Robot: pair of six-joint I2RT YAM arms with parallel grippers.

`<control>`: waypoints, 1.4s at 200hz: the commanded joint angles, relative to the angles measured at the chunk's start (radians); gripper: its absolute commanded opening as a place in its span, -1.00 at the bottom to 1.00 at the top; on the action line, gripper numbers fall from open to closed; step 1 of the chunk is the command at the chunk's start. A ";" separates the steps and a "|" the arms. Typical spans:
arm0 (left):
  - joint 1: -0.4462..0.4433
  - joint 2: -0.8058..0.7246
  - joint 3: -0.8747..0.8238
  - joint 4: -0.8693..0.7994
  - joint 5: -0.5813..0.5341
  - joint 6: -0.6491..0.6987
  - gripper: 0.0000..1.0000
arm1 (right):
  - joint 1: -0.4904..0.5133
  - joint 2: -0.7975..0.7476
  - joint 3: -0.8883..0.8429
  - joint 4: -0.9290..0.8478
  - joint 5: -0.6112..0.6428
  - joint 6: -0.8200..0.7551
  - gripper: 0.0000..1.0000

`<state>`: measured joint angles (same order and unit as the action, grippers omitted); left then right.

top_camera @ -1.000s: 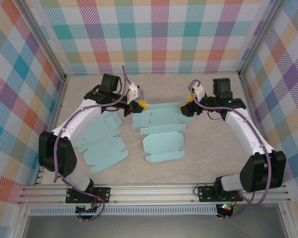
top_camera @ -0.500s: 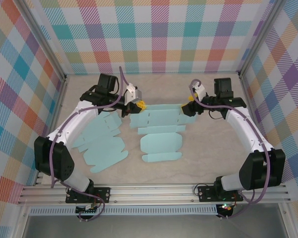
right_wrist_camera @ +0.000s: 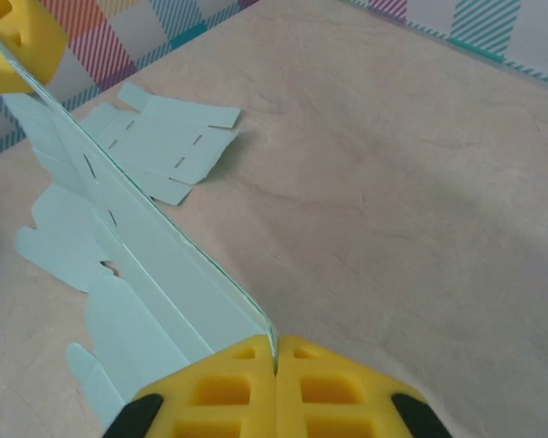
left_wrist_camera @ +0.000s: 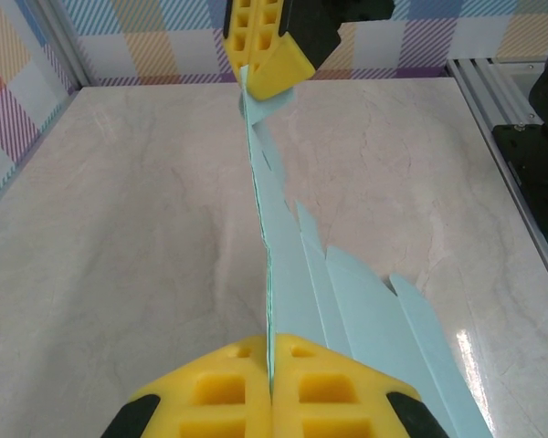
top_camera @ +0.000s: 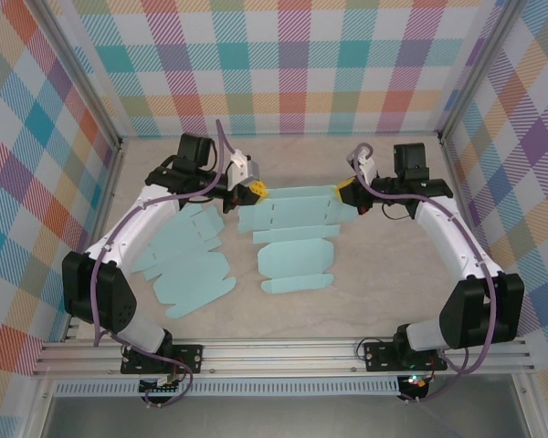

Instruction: Fold the paper box

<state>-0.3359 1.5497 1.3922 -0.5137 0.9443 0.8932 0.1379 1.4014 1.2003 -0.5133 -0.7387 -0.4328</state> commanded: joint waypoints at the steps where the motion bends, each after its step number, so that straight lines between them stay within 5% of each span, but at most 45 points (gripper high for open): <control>1: 0.010 -0.012 0.020 0.037 -0.013 -0.028 -1.00 | -0.003 0.016 0.010 0.018 -0.071 0.005 -1.00; 14: 0.011 -0.012 0.034 0.021 -0.063 -0.053 -0.89 | -0.002 0.015 0.016 0.020 -0.077 0.006 -1.00; 40: 0.010 -0.028 0.051 0.011 -0.187 -0.075 0.45 | 0.008 -0.003 0.041 -0.006 -0.080 -0.008 -1.00; 80: 0.009 -0.138 -0.030 0.243 -0.291 -0.111 0.73 | 0.070 -0.049 0.028 -0.027 0.020 -0.047 -1.00; 99: 0.005 -0.153 -0.008 0.275 -0.324 -0.132 0.71 | 0.107 -0.062 0.028 -0.044 0.097 -0.063 -1.00; 127: -0.037 -0.130 0.068 0.068 -0.316 -0.009 0.46 | 0.143 -0.089 0.031 -0.057 0.161 -0.080 -1.00; 166: -0.149 -0.070 0.071 -0.003 -0.510 0.155 0.46 | 0.187 -0.078 0.068 -0.099 0.203 -0.101 -1.00; 210: -0.158 -0.007 0.120 -0.026 -0.551 0.167 0.39 | 0.204 -0.077 0.075 -0.109 0.217 -0.107 -1.00; 280: -0.165 0.015 0.106 -0.029 -0.570 0.176 -0.73 | 0.208 -0.069 0.071 -0.104 0.234 -0.101 -1.00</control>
<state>-0.4953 1.5612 1.4876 -0.5262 0.3851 1.0607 0.3408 1.3300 1.2438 -0.6075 -0.5034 -0.5140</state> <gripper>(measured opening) 0.192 0.058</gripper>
